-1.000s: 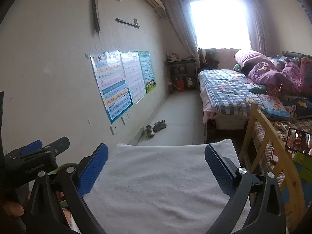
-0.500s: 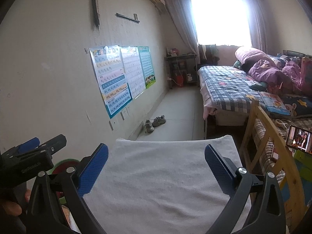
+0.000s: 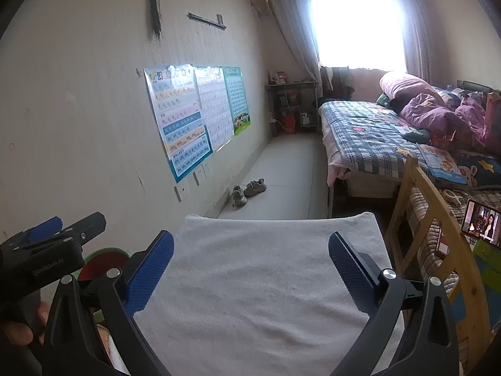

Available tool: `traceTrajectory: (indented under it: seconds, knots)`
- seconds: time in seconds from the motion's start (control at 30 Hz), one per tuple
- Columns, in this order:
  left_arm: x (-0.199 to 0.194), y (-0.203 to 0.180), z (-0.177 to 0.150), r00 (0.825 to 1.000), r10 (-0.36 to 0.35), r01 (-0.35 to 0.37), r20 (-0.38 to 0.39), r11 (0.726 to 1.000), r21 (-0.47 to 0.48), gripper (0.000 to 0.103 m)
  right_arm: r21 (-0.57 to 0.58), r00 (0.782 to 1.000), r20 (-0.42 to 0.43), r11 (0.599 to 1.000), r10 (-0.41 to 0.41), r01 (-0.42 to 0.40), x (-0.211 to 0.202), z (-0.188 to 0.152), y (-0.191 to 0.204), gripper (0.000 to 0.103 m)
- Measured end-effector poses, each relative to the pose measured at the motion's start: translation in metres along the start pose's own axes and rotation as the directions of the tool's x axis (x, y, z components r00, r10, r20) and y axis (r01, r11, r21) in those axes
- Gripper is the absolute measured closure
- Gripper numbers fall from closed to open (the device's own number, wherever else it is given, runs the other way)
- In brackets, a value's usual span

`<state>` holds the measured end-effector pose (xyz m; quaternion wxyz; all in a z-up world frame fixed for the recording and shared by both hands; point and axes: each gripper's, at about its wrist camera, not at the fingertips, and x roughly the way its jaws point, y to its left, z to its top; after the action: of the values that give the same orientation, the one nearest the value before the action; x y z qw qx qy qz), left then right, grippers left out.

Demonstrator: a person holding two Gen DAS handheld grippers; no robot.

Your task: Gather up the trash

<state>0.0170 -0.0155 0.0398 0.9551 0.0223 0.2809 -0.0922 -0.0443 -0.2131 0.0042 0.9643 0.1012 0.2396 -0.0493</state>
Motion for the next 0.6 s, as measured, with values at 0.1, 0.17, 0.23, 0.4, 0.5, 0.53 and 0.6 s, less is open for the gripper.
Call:
traceTrajectory:
  seconds: [0.1, 0.17, 0.23, 0.4, 0.5, 0.53, 0.6]
  knots:
    - [0.002, 0.002, -0.001, 1.000, -0.002, 0.002, -0.007, 1.000, -0.005, 0.005, -0.002, 1.000, -0.008, 1.000, -0.002, 0.002, 0.002, -0.001, 0.000, 0.007]
    - [0.004, 0.003, -0.002, 1.000, -0.003, 0.003, -0.009, 1.000, -0.006, 0.005, -0.004, 1.000, -0.011, 1.000, -0.003, 0.003, 0.003, -0.001, 0.000, 0.007]
    - [0.005, 0.004, -0.002, 1.000, -0.004, 0.004, -0.013, 1.000, -0.009, 0.005, -0.003, 1.000, -0.016, 1.000, -0.003, 0.003, 0.005, -0.002, 0.000, 0.007]
    - [0.007, 0.005, -0.003, 1.000, -0.006, 0.006, -0.018, 1.000, -0.011, 0.005, -0.005, 1.000, -0.025, 1.000, -0.003, 0.003, 0.009, -0.003, -0.001, 0.007]
    - [0.008, 0.006, -0.004, 1.000, -0.006, 0.006, -0.021, 1.000, -0.012, 0.005, -0.005, 0.999, -0.033, 1.000, -0.002, 0.002, 0.011, -0.004, -0.001, 0.007]
    - [0.009, 0.006, -0.005, 1.000, -0.006, 0.006, -0.024, 1.000, -0.013, 0.005, -0.006, 0.999, -0.035, 1.000, -0.003, 0.002, 0.012, -0.004, -0.001, 0.007]
    - [0.010, 0.007, -0.007, 1.000, -0.007, 0.006, -0.027, 1.000, -0.014, 0.005, -0.006, 0.999, -0.040, 1.000, -0.003, 0.003, 0.013, -0.005, -0.001, 0.007]
